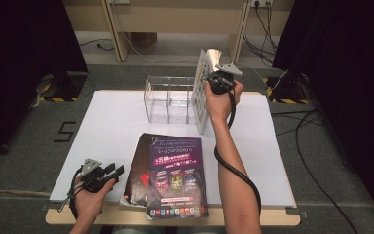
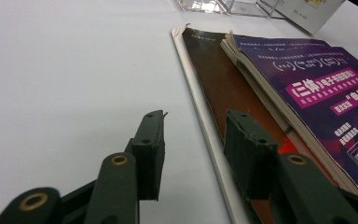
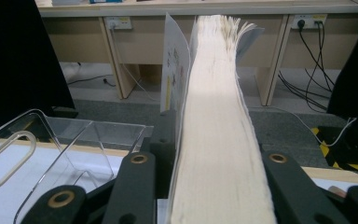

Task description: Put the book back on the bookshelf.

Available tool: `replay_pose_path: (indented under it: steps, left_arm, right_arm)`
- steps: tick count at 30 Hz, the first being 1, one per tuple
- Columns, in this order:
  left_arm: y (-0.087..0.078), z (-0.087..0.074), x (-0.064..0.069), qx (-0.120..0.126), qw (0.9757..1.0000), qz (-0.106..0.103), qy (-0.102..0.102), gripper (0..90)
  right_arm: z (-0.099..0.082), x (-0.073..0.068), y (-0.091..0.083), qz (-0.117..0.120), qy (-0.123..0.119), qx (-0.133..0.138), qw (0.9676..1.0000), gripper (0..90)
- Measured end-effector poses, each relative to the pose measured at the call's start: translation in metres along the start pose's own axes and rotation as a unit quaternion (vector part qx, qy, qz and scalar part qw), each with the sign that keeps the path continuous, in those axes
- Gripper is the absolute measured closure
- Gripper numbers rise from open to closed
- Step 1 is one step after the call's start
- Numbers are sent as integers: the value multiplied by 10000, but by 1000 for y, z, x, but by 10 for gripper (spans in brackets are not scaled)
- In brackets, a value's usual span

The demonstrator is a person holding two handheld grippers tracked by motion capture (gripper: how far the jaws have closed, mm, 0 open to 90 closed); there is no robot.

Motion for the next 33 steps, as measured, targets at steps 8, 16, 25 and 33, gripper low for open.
replay_pose_path:
  steps: [8, 16, 25, 33]
  left_arm:
    - [0, 0, 0, -8, 10000, 5, 27, 569]
    - [0, 0, 1, -7, 10000, 5, 30, 567]
    - [0, 0, 2, 6, 10000, -12, 12, 556]
    - [0, 0, 3, 15, 10000, -52, 3, 538]
  right_arm:
    - [-1, 2, -2, -3, -62, -49, 10000, 662]
    - [-5, 5, -4, 44, -29, -129, 9999, 635]
    - [-8, 7, -7, 103, -38, -175, 9998, 605]
    - [-12, 9, -11, 171, 10, -214, 9996, 590]
Point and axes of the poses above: each handheld gripper's, and its own axes: y roughly forward along the jaws, z roughly out of its top, x roughly to its right, the point moved 2 cm from there along y, roughly forward along the jaws, and after that the axes turned 11 degrees about -x, right-handed, at the moved point
